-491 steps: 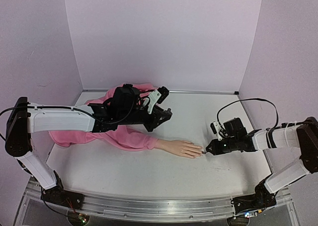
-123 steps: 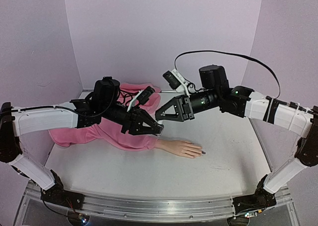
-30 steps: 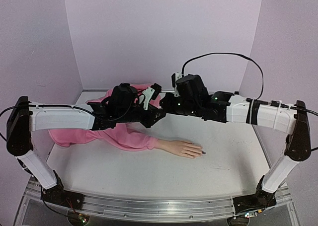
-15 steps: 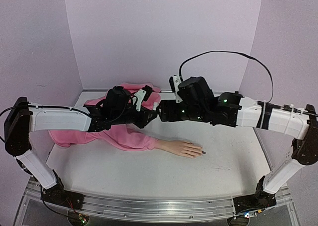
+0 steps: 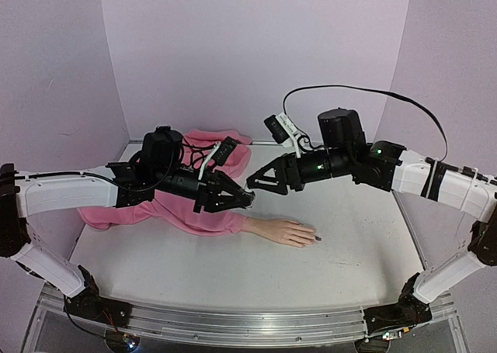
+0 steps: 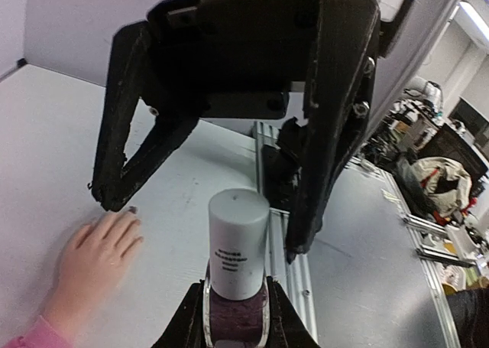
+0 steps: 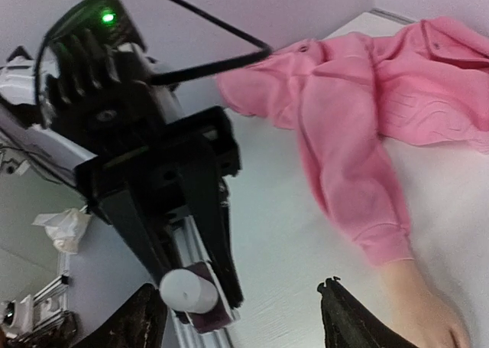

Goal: Paint the nails

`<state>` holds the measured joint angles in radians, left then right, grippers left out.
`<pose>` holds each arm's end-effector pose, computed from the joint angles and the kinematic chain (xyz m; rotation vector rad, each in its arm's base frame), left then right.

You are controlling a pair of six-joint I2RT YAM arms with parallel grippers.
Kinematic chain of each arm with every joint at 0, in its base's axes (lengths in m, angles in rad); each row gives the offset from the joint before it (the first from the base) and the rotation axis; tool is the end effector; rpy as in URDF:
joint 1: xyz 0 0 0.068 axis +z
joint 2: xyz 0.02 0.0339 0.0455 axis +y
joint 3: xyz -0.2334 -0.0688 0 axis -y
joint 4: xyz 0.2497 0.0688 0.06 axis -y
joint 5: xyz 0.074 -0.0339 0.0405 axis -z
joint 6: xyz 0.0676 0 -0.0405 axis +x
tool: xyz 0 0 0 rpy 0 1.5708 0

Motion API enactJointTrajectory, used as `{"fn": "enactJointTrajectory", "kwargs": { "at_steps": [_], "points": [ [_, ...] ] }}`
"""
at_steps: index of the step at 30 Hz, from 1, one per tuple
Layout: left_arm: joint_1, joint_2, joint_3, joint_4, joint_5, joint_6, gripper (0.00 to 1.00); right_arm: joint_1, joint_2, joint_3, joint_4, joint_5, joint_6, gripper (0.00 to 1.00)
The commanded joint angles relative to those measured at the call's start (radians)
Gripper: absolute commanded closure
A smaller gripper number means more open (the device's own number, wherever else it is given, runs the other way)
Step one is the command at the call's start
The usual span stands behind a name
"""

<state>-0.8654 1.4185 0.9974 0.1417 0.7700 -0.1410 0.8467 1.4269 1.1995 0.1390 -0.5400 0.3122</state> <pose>0.1942 -0.3006 0.2631 1.2304 1.5902 -1.3813 0.2223 0.3038 0.3350 -0.8990 1.5873 1.2958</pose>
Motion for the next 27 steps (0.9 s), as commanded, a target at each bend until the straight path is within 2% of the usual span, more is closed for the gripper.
{"fn": "enactJointTrajectory", "kwargs": {
  "at_steps": [1, 6, 11, 16, 20, 24, 27],
  "points": [
    [0.000, -0.030, 0.042, 0.053, 0.236, -0.030, 1.00, 0.007, -0.001, 0.008, 0.169, -0.247, 0.000, 0.38],
    [0.000, -0.037, 0.040, 0.054, 0.246, -0.034, 1.00, 0.007, 0.044, 0.023, 0.222, -0.327, 0.043, 0.56],
    [0.000, -0.050, 0.037, 0.053, 0.242, -0.029, 1.00, 0.006, 0.067, 0.020, 0.246, -0.368, 0.059, 0.63],
    [0.000, -0.049, 0.036, 0.053, 0.204, -0.023, 1.00, 0.007, 0.067, 0.004, 0.268, -0.376, 0.069, 0.80],
    [0.001, -0.056, 0.024, 0.052, -0.020, -0.008, 1.00, 0.006, 0.063, -0.021, 0.269, -0.335, 0.075, 1.00],
    [0.005, -0.038, 0.015, 0.050, -0.348, 0.038, 1.00, 0.008, 0.058, -0.077, 0.264, -0.144, 0.096, 1.00],
    [0.005, 0.030, 0.058, 0.049, -0.641, 0.070, 1.00, 0.026, 0.073, -0.095, 0.242, 0.107, 0.145, 1.00]
  ]
}}
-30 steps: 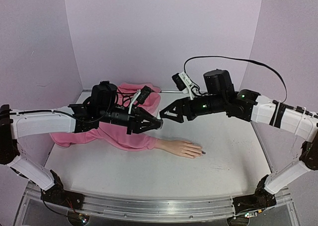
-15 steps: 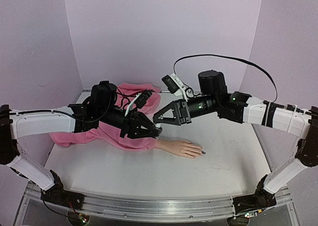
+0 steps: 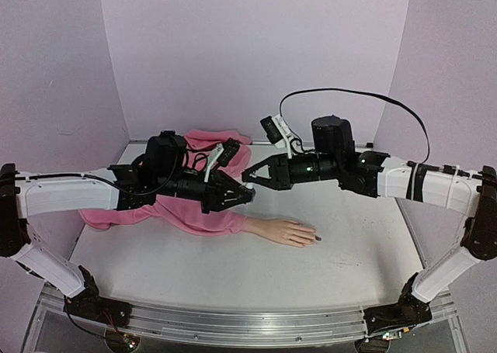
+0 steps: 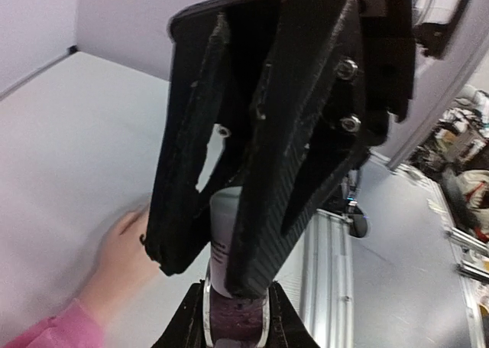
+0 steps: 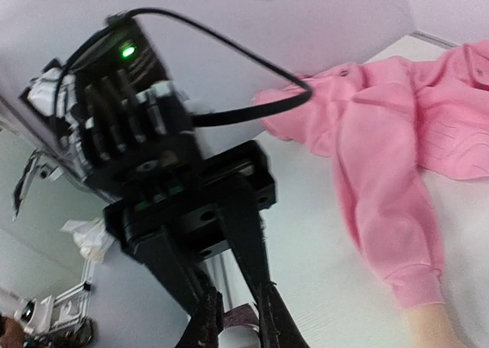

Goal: Paint the nails

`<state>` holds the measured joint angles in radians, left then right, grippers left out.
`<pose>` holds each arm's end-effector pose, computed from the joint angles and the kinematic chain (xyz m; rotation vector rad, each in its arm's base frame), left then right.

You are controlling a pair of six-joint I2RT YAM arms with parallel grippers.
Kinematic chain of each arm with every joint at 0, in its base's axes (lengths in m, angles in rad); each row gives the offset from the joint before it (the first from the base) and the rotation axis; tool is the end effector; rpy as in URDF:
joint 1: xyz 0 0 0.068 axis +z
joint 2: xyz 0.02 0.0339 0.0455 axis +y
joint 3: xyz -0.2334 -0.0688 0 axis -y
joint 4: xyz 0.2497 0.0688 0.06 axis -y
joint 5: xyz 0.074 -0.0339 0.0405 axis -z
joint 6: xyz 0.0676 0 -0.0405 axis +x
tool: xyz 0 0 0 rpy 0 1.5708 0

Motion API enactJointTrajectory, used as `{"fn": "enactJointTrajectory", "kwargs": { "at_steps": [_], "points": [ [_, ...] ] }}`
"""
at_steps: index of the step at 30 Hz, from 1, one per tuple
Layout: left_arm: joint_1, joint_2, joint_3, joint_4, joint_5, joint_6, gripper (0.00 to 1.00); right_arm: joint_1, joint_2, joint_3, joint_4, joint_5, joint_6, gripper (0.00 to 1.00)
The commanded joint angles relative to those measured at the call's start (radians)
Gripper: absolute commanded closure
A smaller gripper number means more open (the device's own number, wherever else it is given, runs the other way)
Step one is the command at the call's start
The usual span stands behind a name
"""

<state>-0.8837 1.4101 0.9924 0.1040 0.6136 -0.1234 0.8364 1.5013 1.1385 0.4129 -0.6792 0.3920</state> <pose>0.1971 -0.3016 0.2576 1.1555 1.6657 -1.2411 0.2265 0.3142 0.3202 -0.9464 1.4514 1.4531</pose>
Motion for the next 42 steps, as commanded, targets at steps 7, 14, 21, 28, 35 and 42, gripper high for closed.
{"fn": "enactJointTrajectory", "kwargs": {
  "at_steps": [7, 14, 21, 28, 35, 42],
  "points": [
    [0.023, 0.290, 0.256, 0.093, -0.750, 0.113, 1.00, 0.221, 0.091, 0.095, -0.277, 1.034, 0.303, 1.00],
    [0.023, 0.299, 0.233, 0.127, -0.668, 0.094, 1.00, 0.232, 0.087, 0.106, -0.281, 1.060, 0.348, 1.00],
    [0.023, 0.190, 0.099, 0.126, -0.233, 0.154, 1.00, 0.175, -0.001, 0.111, -0.242, 0.751, 0.082, 0.57],
    [0.023, 0.112, 0.038, 0.125, 0.196, 0.133, 1.00, 0.053, -0.112, 0.057, -0.235, 0.184, -0.059, 0.40],
    [0.023, 0.109, 0.082, 0.123, 0.526, -0.003, 1.00, 0.022, -0.137, 0.021, -0.219, -0.054, -0.081, 0.39],
    [0.023, 0.082, 0.092, 0.123, 0.559, -0.025, 1.00, 0.022, -0.084, 0.019, -0.113, -0.213, -0.035, 0.51]
  ]
}}
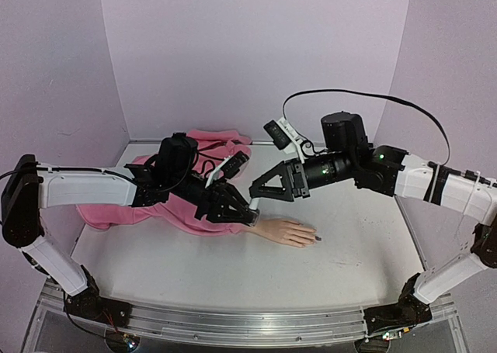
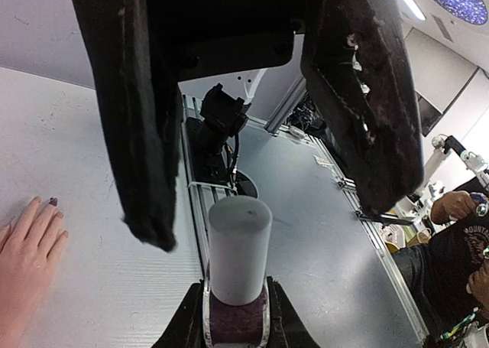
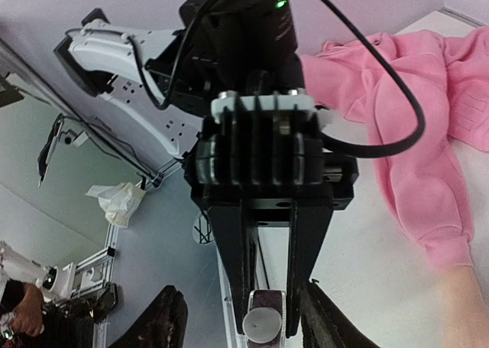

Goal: Paint the nails

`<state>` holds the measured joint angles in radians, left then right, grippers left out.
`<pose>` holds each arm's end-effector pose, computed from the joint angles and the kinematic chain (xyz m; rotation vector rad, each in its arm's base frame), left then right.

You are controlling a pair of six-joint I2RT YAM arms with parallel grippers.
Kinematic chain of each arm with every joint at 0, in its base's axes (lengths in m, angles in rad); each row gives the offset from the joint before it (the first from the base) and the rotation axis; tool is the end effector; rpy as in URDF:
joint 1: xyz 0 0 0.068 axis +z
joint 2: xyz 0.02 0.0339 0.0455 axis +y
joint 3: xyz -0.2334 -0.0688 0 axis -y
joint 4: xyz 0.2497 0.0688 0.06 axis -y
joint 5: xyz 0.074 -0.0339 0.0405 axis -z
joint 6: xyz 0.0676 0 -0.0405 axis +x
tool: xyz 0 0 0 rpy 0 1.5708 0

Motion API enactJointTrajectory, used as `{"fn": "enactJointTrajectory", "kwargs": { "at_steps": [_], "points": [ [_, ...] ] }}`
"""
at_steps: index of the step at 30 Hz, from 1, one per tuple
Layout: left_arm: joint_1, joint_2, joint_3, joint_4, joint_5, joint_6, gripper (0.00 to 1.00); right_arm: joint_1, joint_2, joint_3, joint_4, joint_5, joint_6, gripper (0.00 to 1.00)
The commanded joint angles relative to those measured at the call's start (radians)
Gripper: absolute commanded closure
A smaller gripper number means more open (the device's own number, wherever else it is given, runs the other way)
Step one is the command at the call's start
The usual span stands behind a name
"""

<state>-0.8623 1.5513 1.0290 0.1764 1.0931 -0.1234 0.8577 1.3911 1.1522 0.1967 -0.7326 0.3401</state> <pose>0.1891 -0.3129 0.2387 1.4599 1.4955 -1.6688 0.2008 0.3013 0.3371 -1.0484 1.4962 1.4699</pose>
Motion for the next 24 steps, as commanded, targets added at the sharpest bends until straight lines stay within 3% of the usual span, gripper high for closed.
{"fn": "enactJointTrajectory", "kwargs": {
  "at_steps": [1, 11, 17, 18, 20, 24],
  "points": [
    [0.002, -0.061, 0.055, 0.051, 0.079, -0.025, 1.00, 0.001, 0.035, 0.006, 0.110, -0.166, 0.021, 0.53],
    [0.002, -0.090, 0.046, 0.051, 0.050, -0.022, 1.00, 0.001, 0.066, 0.002, 0.138, -0.200, 0.033, 0.63],
    [0.002, -0.107, 0.034, 0.052, -0.034, -0.002, 1.00, 0.000, 0.065, -0.007, 0.155, -0.188, 0.035, 0.92],
    [0.002, -0.113, 0.028, 0.052, -0.080, 0.003, 1.00, 0.000, 0.065, -0.011, 0.155, -0.182, 0.034, 0.99],
    [0.002, -0.131, 0.011, 0.052, -0.206, 0.024, 1.00, 0.001, 0.065, -0.020, 0.155, -0.170, 0.031, 1.00],
    [0.001, -0.171, -0.030, 0.051, -0.721, 0.056, 1.00, 0.000, 0.075, -0.037, 0.136, -0.046, 0.034, 1.00]
  ]
}}
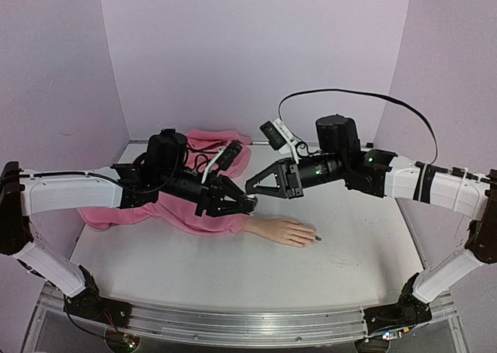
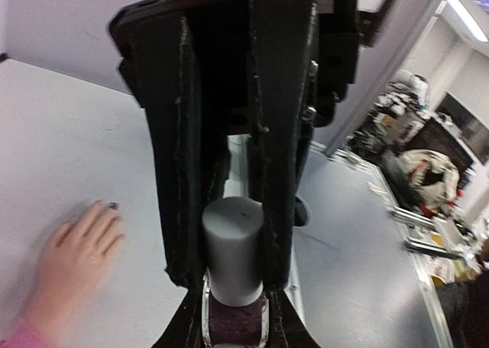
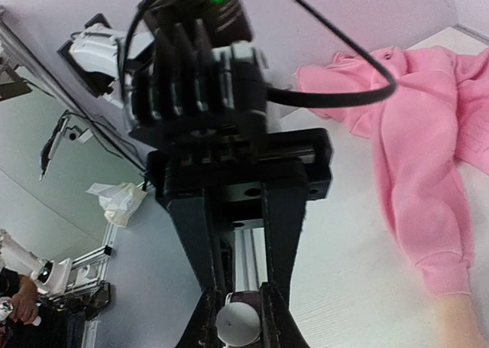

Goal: Paint the nails

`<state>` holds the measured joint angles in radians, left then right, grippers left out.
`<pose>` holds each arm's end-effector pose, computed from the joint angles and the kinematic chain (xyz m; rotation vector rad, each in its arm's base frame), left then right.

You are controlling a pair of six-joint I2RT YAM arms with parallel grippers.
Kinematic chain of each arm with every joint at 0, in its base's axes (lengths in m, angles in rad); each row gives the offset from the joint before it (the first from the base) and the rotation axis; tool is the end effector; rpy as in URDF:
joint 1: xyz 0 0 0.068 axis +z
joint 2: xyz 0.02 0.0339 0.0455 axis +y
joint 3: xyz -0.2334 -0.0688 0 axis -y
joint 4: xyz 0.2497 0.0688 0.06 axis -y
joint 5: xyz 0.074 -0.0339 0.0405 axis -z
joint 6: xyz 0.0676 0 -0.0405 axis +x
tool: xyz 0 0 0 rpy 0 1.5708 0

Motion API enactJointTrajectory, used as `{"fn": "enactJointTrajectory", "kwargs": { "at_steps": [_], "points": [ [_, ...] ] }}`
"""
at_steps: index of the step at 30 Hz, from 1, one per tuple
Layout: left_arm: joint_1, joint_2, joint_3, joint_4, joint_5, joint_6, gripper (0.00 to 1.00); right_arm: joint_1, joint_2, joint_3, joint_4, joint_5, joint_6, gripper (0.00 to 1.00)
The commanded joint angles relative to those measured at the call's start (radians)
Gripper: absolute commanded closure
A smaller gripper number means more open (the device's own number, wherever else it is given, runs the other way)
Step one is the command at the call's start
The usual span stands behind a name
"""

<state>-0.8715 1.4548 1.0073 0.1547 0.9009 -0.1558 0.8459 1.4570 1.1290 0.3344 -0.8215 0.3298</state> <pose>0.1880 -0.3059 0.2579 1.3201 1.5585 -1.5113 0.2078 0.3092 0.3225 -1.1178 1.4075 1.5154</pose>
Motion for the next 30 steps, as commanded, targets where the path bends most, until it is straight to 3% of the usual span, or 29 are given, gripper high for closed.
{"fn": "enactJointTrajectory", "kwargs": {
  "at_steps": [1, 3, 4, 7, 8, 12, 17, 20, 21, 23, 26, 30],
  "points": [
    [0.009, -0.076, -0.008, 0.073, -0.671, 0.083, 1.00, 0.013, 0.015, -0.014, -0.012, 0.109, 0.054, 1.00],
    [0.009, -0.064, 0.008, 0.074, -0.895, 0.087, 1.00, 0.021, 0.031, -0.004, -0.064, 0.333, 0.097, 1.00],
    [0.009, -0.050, 0.025, 0.074, -0.979, 0.088, 1.00, 0.049, 0.047, 0.021, -0.131, 0.526, 0.118, 1.00],
    [0.007, 0.027, 0.091, 0.074, -1.119, 0.085, 1.00, 0.147, 0.104, 0.115, -0.331, 1.144, 0.315, 1.00],
    [0.003, 0.051, 0.112, 0.074, -1.136, 0.087, 1.00, 0.170, 0.112, 0.120, -0.332, 1.197, 0.378, 1.00],
    [-0.019, 0.107, 0.148, 0.075, -1.163, 0.087, 1.00, 0.186, 0.144, 0.130, -0.262, 1.139, 0.420, 1.00],
    [-0.028, 0.099, 0.094, 0.074, -1.059, 0.122, 1.00, 0.177, 0.120, 0.133, -0.229, 1.024, 0.343, 0.97],
    [-0.027, 0.061, 0.037, 0.072, -0.954, 0.141, 1.00, 0.144, 0.086, 0.133, -0.217, 0.866, 0.259, 0.68],
    [-0.027, 0.042, 0.015, 0.072, -0.923, 0.141, 1.00, 0.124, 0.074, 0.130, -0.212, 0.782, 0.224, 0.55],
    [-0.028, 0.008, -0.021, 0.070, -0.847, 0.132, 1.00, 0.074, 0.057, 0.123, -0.206, 0.571, 0.154, 0.40],
    [-0.026, -0.039, -0.057, 0.067, -0.697, 0.137, 1.00, 0.014, 0.018, 0.092, -0.201, 0.377, 0.091, 0.27],
    [-0.027, -0.080, -0.075, 0.067, -0.394, 0.184, 1.00, -0.004, -0.032, 0.037, -0.148, 0.181, 0.014, 0.20]
  ]
}}
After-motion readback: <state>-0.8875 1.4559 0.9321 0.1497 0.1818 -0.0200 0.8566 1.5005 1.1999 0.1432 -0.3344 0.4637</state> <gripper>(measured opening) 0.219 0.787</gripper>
